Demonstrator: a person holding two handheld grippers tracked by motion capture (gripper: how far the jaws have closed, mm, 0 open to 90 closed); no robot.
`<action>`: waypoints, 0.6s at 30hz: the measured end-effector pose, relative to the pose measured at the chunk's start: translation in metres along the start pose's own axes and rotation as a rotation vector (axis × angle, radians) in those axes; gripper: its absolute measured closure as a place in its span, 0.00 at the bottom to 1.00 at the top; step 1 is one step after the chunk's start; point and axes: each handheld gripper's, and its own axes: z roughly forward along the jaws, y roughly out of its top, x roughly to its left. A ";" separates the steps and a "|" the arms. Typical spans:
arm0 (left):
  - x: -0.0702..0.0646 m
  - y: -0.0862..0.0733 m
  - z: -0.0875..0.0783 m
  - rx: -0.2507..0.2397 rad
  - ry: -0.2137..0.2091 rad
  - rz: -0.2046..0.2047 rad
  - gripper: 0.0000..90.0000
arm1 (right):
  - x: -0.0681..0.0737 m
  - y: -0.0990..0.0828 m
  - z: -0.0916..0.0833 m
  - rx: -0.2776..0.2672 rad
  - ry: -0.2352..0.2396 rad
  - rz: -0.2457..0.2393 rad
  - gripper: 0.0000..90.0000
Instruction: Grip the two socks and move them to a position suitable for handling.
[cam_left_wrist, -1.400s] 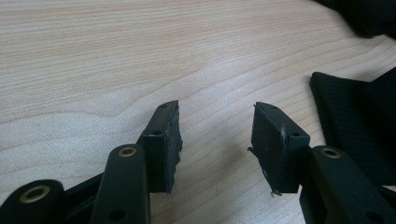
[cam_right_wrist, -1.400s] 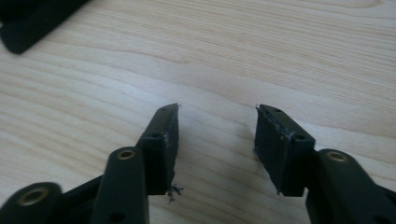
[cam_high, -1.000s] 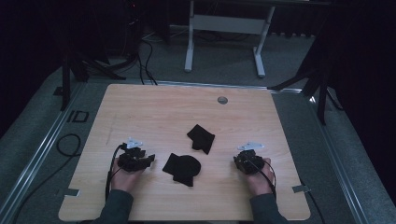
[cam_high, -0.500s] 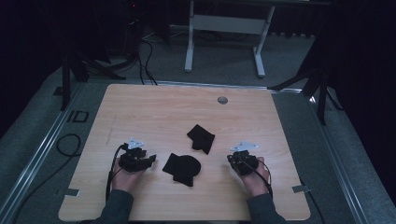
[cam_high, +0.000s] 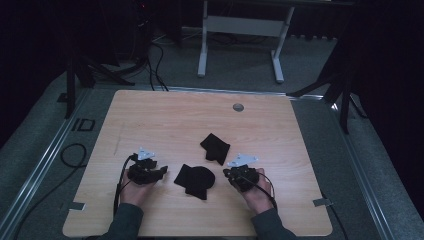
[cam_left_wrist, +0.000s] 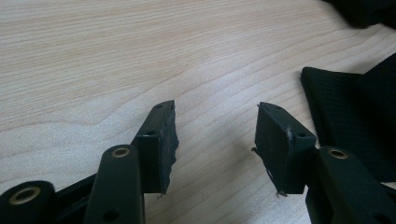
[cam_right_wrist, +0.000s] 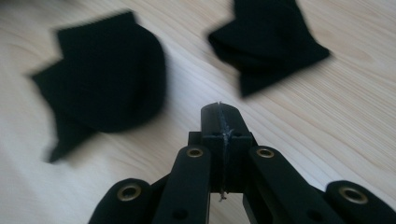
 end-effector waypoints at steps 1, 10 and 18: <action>0.000 0.000 0.000 0.000 0.000 0.001 0.55 | 0.003 0.002 0.001 -0.007 0.014 -0.008 1.00; -0.001 0.000 0.000 0.000 0.003 0.003 0.55 | 0.033 0.009 0.026 0.018 0.054 -0.076 1.00; -0.002 0.000 -0.001 0.012 -0.006 0.005 0.59 | 0.033 0.001 0.042 0.075 0.054 -0.064 1.00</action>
